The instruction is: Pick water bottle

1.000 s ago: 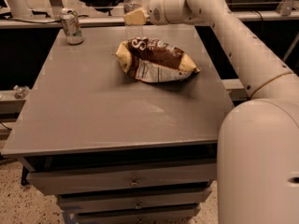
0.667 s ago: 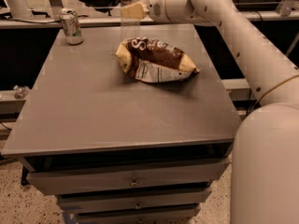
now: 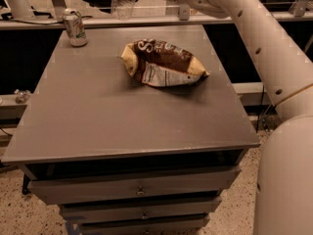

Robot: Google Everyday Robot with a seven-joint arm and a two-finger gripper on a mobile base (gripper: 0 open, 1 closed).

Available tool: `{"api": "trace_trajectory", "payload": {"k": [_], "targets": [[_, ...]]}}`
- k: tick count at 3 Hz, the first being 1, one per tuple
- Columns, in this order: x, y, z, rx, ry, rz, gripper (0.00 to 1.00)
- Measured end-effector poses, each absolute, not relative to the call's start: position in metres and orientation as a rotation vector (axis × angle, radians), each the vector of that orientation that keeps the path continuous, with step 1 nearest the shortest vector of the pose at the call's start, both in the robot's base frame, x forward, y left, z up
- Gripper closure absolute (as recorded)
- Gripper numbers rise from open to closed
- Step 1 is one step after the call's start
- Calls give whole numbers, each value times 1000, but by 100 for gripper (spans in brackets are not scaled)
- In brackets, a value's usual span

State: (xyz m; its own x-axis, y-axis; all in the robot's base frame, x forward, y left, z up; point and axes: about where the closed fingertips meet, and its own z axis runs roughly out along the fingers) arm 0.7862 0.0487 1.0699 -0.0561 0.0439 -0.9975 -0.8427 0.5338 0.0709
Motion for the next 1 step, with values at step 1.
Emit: {"api": "trace_trajectory", "payload": {"k": [1], "targets": [[786,50,1074,-724,1444,849,100]]}}
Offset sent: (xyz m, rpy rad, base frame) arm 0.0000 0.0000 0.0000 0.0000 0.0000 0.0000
